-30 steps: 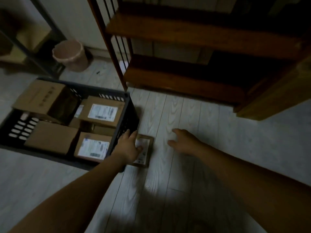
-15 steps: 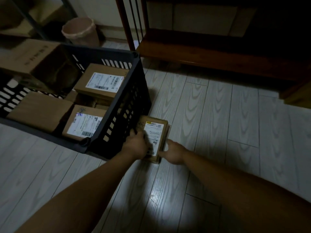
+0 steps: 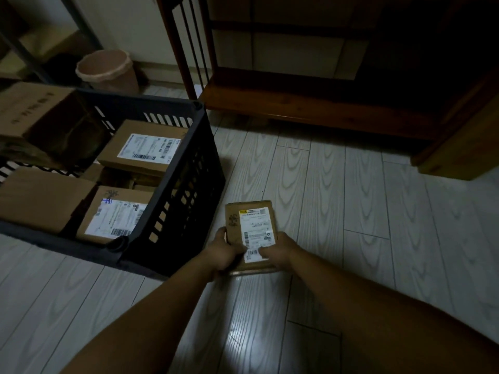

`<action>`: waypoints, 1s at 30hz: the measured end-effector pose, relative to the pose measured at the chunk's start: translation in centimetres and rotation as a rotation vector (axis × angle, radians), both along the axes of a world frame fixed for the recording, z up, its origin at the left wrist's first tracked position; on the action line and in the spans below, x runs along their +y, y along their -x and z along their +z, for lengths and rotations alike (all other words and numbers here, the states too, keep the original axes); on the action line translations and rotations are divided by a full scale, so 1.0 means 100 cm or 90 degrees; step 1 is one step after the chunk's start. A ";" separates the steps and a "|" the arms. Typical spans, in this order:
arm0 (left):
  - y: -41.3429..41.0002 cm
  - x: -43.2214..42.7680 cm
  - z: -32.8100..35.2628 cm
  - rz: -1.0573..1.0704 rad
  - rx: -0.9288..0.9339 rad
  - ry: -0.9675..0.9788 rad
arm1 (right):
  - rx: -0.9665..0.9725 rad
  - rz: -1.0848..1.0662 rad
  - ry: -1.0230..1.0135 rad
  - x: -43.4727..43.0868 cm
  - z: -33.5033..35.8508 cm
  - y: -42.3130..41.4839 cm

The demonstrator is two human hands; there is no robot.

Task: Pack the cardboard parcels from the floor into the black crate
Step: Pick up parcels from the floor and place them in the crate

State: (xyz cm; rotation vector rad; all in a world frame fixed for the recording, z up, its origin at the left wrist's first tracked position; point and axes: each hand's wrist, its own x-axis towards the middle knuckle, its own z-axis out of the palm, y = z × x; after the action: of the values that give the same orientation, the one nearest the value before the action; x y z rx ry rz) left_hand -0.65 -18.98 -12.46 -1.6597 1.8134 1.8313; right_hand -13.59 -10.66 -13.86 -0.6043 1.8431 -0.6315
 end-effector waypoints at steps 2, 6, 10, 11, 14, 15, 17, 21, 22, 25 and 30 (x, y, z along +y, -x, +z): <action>0.005 0.004 0.003 0.002 0.069 -0.006 | 0.025 -0.094 0.009 0.006 0.007 0.005; 0.026 0.002 0.031 -0.031 0.245 0.128 | 0.103 -0.235 0.164 0.004 0.027 0.016; 0.045 -0.014 0.073 -0.052 0.358 0.221 | 0.169 -0.300 0.341 -0.012 0.068 0.032; 0.047 -0.018 0.085 -0.051 0.384 0.246 | 0.175 -0.305 0.370 -0.017 0.080 0.034; 0.049 -0.028 0.116 -0.037 0.412 0.316 | 0.187 -0.303 0.446 -0.030 0.110 0.037; 0.049 -0.031 0.124 -0.034 0.417 0.337 | 0.192 -0.301 0.468 -0.033 0.118 0.037; 0.048 -0.037 0.136 -0.041 0.431 0.367 | 0.210 -0.300 0.509 -0.038 0.129 0.035; 0.044 -0.044 0.151 -0.039 0.430 0.412 | 0.224 -0.289 0.544 -0.044 0.144 0.033; 0.044 -0.045 0.154 -0.037 0.428 0.420 | 0.224 -0.286 0.549 -0.045 0.147 0.032; 0.040 -0.049 0.168 -0.039 0.421 0.435 | 0.227 -0.279 0.559 -0.050 0.160 0.030; 0.021 -0.055 0.227 -0.039 0.365 0.417 | 0.173 -0.280 0.545 -0.044 0.212 0.005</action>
State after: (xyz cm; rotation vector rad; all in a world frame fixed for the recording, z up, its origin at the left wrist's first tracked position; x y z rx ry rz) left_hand -2.75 -24.49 10.28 -1.2374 2.9129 1.9483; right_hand -14.05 -15.01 7.35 -0.8614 1.9266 -1.7470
